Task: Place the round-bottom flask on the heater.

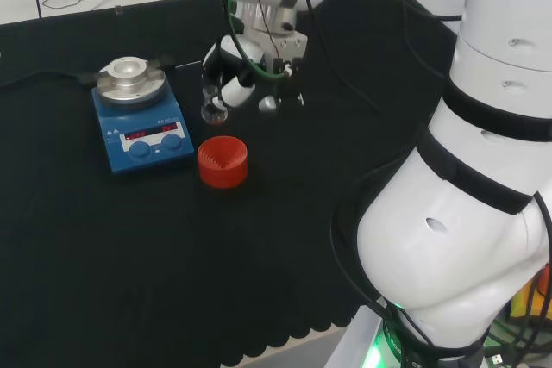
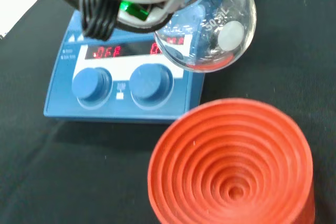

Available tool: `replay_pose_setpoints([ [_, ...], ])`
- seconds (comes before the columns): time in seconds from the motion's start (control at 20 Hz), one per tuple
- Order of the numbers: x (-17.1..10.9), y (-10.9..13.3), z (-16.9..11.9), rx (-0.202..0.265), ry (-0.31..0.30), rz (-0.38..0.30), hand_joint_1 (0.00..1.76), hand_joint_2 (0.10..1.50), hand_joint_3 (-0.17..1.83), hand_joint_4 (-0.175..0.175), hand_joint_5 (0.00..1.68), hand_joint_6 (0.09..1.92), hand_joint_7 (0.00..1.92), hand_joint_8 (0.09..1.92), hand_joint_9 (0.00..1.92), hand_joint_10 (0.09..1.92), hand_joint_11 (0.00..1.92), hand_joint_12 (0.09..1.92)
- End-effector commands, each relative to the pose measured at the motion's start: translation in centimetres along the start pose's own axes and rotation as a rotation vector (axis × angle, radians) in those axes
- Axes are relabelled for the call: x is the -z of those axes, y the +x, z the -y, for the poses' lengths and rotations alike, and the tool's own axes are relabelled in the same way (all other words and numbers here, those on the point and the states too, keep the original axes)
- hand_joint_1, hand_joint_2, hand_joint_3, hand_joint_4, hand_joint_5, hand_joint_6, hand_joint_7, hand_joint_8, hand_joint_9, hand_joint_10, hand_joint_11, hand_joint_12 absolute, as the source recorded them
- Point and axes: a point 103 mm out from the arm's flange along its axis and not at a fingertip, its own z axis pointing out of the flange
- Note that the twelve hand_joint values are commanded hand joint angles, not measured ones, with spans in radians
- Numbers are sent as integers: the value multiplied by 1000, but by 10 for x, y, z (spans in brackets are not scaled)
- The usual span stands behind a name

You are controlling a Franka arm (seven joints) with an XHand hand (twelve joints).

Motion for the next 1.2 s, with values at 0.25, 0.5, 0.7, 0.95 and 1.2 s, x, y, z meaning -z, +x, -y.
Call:
replay_pose_setpoints([
  [0.25, 35, 7, -36, -27, 40, -10, 1109, 635, 781, 169, 1186, 885, 681, 662, 914, 514, 568, 1267],
  [0.5, 43, 20, -69, -5, 51, -5, 1109, 632, 786, 168, 1186, 886, 682, 663, 917, 514, 569, 1267],
  [0.7, 44, 29, -94, 17, 57, -2, 1109, 630, 789, 167, 1187, 887, 682, 663, 919, 515, 571, 1267],
  [0.95, 45, 41, -120, 41, 61, 3, 1110, 629, 792, 166, 1187, 888, 683, 664, 921, 515, 575, 1268],
  [1.2, 45, 50, -143, 51, 66, -10, 1111, 626, 798, 163, 1187, 891, 684, 666, 926, 516, 580, 1266],
])
